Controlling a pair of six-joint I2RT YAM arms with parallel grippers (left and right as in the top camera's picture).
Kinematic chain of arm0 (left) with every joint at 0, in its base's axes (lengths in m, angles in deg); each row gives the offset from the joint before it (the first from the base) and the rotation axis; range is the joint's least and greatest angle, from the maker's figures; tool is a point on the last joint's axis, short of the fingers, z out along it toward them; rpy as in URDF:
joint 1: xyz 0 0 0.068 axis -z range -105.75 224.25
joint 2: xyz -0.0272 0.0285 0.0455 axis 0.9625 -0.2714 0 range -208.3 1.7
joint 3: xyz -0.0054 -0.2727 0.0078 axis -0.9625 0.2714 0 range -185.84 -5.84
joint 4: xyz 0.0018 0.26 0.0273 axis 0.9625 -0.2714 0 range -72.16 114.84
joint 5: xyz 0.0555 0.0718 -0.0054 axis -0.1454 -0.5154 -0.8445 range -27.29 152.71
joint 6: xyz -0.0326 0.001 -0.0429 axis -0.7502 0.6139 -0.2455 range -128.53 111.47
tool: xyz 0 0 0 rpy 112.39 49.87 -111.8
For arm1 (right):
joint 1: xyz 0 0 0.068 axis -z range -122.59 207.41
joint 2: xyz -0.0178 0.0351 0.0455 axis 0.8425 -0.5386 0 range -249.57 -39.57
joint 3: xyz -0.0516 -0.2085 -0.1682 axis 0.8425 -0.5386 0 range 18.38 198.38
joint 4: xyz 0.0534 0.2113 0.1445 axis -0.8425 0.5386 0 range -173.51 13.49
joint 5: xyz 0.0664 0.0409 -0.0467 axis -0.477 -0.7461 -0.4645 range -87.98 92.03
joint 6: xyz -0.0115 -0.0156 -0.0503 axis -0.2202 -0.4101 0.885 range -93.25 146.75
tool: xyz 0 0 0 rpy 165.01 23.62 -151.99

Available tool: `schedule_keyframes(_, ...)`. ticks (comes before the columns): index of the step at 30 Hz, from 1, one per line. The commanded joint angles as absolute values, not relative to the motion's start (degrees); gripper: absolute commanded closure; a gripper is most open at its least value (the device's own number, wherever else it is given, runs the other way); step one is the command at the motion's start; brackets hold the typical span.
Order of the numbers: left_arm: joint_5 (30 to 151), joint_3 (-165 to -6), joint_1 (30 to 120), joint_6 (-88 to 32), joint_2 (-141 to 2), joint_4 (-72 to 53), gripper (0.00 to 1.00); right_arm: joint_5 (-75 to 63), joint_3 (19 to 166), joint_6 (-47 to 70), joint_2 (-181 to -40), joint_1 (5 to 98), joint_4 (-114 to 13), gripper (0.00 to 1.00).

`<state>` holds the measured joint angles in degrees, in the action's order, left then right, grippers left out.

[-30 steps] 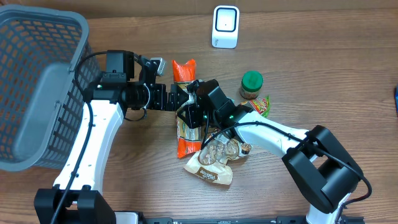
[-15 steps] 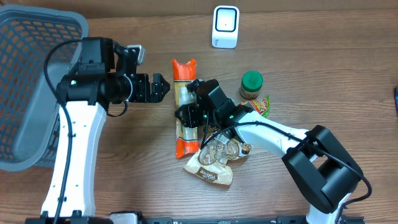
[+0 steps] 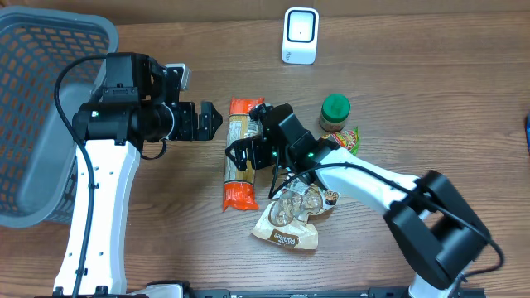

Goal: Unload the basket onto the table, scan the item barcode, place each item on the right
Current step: 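Open both grippers and withdraw them from the spaghetti pack, then move the left gripper back toward the spaghetti pack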

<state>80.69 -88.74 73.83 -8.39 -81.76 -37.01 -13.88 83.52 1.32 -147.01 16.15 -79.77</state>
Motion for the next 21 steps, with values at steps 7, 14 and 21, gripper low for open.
schedule_keyframes(7, 75.7, -90.1, 73.8, -8.5, -80.9, -40.0, 0.0, 2.6, 84.8, 1.6, -125.3, 23.0, -64.5, 0.0)
schedule_keyframes(14, 75.6, -90.0, 73.8, -8.5, -80.9, -41.0, 0.0, 20.8, 84.8, 1.7, -106.7, 25.4, -57.1, 0.0)
schedule_keyframes(21, 75.7, -88.1, 73.8, -8.5, -80.9, -41.4, 0.0, 22.1, 84.8, 1.6, -103.2, 25.4, -52.4, 0.0)
